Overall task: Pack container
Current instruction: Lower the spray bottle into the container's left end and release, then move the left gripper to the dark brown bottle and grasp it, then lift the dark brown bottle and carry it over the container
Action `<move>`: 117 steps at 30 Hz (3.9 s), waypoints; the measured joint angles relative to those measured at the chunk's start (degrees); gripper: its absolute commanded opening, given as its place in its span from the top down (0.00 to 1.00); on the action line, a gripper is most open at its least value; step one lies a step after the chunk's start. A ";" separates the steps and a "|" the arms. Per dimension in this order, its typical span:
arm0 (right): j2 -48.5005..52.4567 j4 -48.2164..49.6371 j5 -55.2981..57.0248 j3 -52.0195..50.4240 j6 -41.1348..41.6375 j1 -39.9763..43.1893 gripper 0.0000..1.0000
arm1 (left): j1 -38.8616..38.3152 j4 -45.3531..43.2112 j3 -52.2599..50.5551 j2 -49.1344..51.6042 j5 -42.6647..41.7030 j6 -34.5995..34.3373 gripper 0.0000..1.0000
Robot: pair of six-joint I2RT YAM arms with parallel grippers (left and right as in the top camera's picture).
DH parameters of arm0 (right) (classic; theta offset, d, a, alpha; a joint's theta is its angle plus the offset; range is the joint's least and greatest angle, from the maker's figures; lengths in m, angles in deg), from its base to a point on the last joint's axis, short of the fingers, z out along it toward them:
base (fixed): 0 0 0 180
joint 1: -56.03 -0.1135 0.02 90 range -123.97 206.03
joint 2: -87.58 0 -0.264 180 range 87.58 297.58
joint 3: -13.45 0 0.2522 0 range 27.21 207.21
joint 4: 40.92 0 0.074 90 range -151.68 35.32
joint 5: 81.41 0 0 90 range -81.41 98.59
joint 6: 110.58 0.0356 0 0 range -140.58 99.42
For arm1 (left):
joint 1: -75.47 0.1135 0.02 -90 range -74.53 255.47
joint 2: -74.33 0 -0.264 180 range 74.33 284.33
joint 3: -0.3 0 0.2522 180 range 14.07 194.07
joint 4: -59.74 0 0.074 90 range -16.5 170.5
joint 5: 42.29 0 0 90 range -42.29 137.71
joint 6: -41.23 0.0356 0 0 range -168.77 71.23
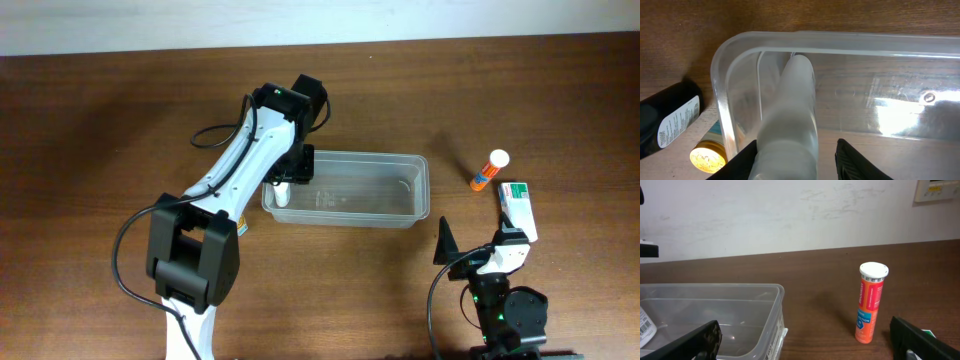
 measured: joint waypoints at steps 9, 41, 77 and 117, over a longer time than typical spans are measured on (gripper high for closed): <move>0.00 0.00 0.00 0.00 0.04 0.00 0.02 | 0.00 0.00 3.04 -3.80 3.74 0.02 0.45; 0.00 0.00 0.02 0.00 0.00 0.00 0.02 | 19.37 4.20 -7.28 -16.11 -2.78 20.15 0.23; 0.00 0.00 0.02 0.00 0.02 0.00 0.02 | 19.37 -17.57 -28.15 -16.11 -1.75 30.38 0.52; 0.00 0.00 0.00 0.00 0.00 0.00 0.02 | 10.95 -0.92 21.42 -20.76 -0.46 19.54 0.99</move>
